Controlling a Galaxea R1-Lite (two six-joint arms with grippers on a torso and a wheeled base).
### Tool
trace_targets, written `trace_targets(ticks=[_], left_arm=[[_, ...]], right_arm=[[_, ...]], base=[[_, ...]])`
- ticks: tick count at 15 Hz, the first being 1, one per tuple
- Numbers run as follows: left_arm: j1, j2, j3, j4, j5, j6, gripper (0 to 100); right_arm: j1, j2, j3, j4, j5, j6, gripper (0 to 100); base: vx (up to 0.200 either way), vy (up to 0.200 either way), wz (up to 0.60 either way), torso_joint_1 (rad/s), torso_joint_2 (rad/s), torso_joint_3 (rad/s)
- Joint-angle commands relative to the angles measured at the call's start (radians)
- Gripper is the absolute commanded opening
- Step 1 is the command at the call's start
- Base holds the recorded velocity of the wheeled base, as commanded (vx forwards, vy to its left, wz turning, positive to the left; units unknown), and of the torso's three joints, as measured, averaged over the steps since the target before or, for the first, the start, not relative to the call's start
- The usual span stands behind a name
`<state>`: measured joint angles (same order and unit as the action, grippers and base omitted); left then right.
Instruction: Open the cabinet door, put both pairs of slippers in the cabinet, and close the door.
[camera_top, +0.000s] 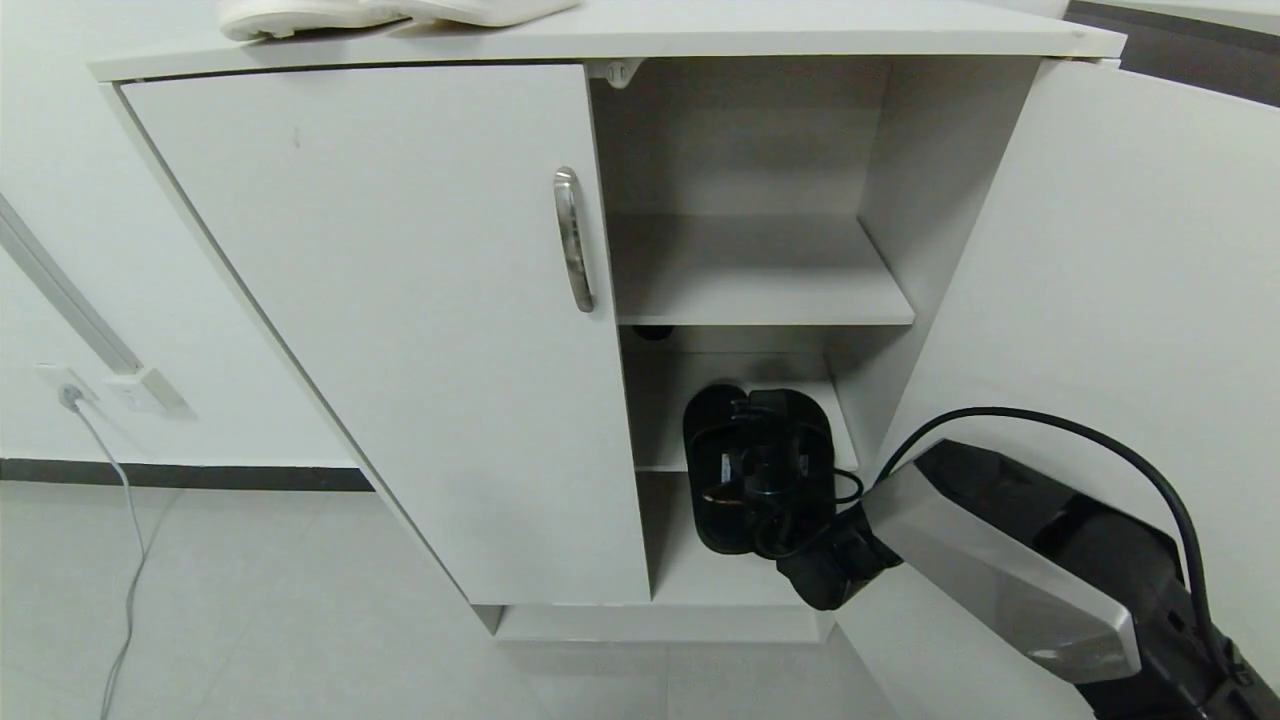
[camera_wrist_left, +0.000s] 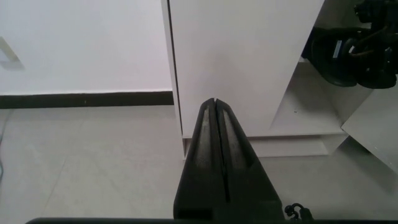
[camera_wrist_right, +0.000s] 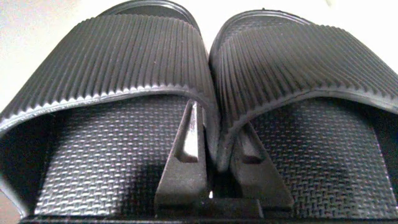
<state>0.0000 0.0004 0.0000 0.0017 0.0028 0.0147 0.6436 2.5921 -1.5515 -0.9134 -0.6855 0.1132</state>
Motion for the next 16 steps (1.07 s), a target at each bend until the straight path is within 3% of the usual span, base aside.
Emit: trace_targets(ticks=[1, 7, 16], left_arm=[[0.0, 0.0, 0.0, 0.0, 0.0, -0.001, 0], [0.0, 0.0, 0.0, 0.0, 0.002, -0.001, 0], [0.0, 0.0, 0.0, 0.0, 0.002, -0.001, 0]], right_arm=[[-0.013, 0.034, -0.064, 0.016, 0.001, 0.0, 0], [-0.032, 0.068, -0.263, 0.163, 0.012, -0.003, 0], [-0.056, 0.083, -0.341, 0.196, 0.021, -0.012, 0]], base=[[0.0, 0.0, 0.0, 0.0, 0.0, 0.0], [0.0, 0.0, 0.0, 0.0, 0.0, 0.0], [0.0, 0.0, 0.0, 0.0, 0.0, 0.0]])
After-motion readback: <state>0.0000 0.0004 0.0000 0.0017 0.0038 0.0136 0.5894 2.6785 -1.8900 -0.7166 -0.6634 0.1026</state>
